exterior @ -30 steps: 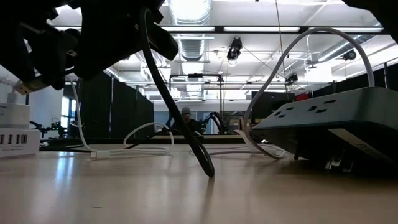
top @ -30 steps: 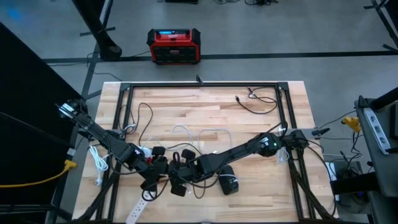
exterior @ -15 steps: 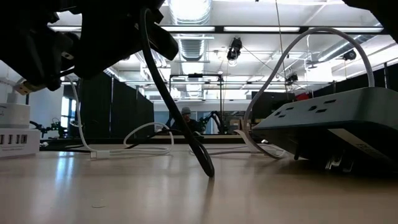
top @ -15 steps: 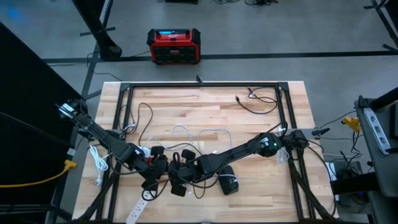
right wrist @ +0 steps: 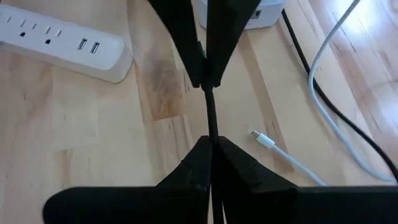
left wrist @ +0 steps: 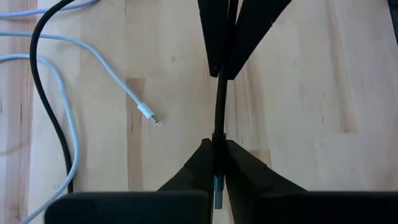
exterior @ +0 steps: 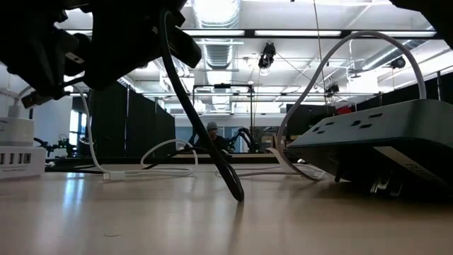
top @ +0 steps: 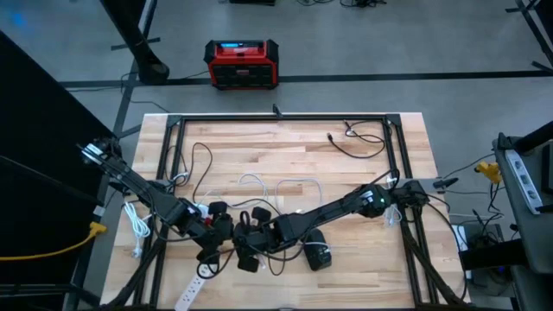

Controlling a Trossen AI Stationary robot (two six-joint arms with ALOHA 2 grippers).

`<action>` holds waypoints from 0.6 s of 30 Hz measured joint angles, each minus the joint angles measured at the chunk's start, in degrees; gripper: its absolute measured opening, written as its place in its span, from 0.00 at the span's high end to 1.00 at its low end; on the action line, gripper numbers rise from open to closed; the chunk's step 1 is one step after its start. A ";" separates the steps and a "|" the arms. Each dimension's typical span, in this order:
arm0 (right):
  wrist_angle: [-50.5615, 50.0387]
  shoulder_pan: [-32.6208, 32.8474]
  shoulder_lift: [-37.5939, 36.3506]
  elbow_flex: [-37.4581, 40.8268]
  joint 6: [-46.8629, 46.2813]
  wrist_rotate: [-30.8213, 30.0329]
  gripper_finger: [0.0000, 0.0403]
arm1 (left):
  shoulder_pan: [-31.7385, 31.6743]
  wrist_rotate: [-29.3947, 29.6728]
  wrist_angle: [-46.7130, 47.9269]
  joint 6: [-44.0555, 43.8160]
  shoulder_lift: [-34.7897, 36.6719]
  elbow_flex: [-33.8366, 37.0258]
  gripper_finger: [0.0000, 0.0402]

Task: Insert USB
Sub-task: Insert the middle left black charger cable into the bottom white outlet extension

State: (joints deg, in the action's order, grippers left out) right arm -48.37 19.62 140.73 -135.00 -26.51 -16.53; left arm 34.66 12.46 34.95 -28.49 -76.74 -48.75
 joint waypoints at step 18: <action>1.10 1.25 -0.13 0.00 1.47 0.04 0.49 | 18.45 13.99 -5.80 -4.09 10.04 4.48 0.98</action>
State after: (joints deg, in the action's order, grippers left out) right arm -47.27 20.87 140.59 -135.00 -25.04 -16.50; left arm 53.11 26.44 29.15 -32.58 -66.70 -44.26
